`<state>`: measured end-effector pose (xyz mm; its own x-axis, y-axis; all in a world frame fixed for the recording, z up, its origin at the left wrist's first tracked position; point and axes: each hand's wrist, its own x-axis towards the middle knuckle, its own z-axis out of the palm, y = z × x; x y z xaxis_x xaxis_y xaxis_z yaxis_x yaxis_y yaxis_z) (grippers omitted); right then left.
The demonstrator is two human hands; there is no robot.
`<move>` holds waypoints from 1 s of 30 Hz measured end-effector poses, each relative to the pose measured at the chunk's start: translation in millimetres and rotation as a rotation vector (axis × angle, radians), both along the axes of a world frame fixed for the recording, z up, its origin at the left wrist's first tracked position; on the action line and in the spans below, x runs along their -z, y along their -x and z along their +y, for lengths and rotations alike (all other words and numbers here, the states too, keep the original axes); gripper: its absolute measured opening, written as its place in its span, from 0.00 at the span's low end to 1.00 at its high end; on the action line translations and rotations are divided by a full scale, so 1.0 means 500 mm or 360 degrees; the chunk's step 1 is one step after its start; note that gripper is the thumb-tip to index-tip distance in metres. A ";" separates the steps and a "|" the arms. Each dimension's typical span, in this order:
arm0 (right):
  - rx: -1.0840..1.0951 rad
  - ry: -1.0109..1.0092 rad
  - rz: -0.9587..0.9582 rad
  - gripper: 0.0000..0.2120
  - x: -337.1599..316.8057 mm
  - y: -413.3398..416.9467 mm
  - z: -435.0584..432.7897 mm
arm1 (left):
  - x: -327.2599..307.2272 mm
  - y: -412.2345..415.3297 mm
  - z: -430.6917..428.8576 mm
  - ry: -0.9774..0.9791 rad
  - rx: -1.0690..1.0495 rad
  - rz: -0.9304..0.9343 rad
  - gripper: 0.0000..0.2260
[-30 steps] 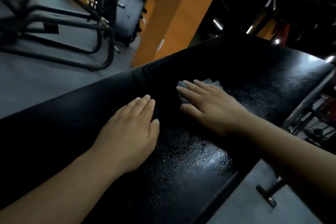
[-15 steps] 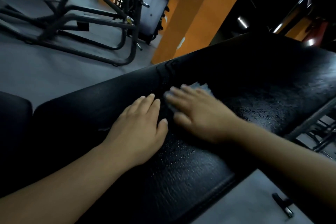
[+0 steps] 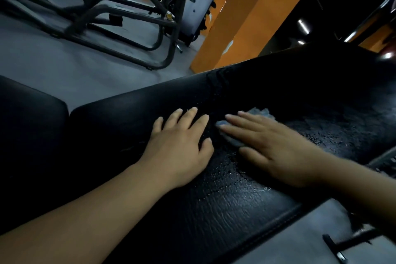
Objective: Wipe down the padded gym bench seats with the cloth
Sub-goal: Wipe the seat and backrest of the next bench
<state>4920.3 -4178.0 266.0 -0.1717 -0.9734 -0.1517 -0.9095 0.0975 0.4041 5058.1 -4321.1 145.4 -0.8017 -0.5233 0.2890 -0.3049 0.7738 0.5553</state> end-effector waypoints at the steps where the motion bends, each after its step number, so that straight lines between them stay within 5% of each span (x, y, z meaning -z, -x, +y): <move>1: 0.0041 0.0048 0.0037 0.31 -0.019 0.031 -0.008 | 0.002 0.000 -0.001 -0.0007 0.0011 0.0000 0.27; 5: 0.0447 0.0297 0.0270 0.28 -0.031 0.115 -0.140 | 0.002 -0.001 -0.003 -0.0016 0.0025 0.0011 0.27; 11: -0.0189 -0.0118 -0.0112 0.31 0.032 -0.027 -0.043 | 0.012 0.008 -0.049 -0.0037 -0.0108 0.0013 0.27; 18: 0.0204 0.0170 0.0147 0.28 0.033 0.040 -0.213 | 0.017 0.007 -0.056 -0.0051 -0.0089 0.0065 0.26; 23: -0.0204 -0.0114 -0.0053 0.31 0.048 -0.076 -0.016 | 0.022 0.008 -0.077 -0.0057 -0.0081 0.0086 0.27; 30: 0.0217 0.0205 0.0195 0.36 0.073 -0.080 -0.056 | 0.020 0.012 -0.048 -0.0065 -0.0032 0.0094 0.26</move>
<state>4960.1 -4206.2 229.2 -0.3124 -0.9500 0.0024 -0.8294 0.2740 0.4868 5052.3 -4345.4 135.2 -0.7730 -0.5515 0.3134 -0.2859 0.7440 0.6040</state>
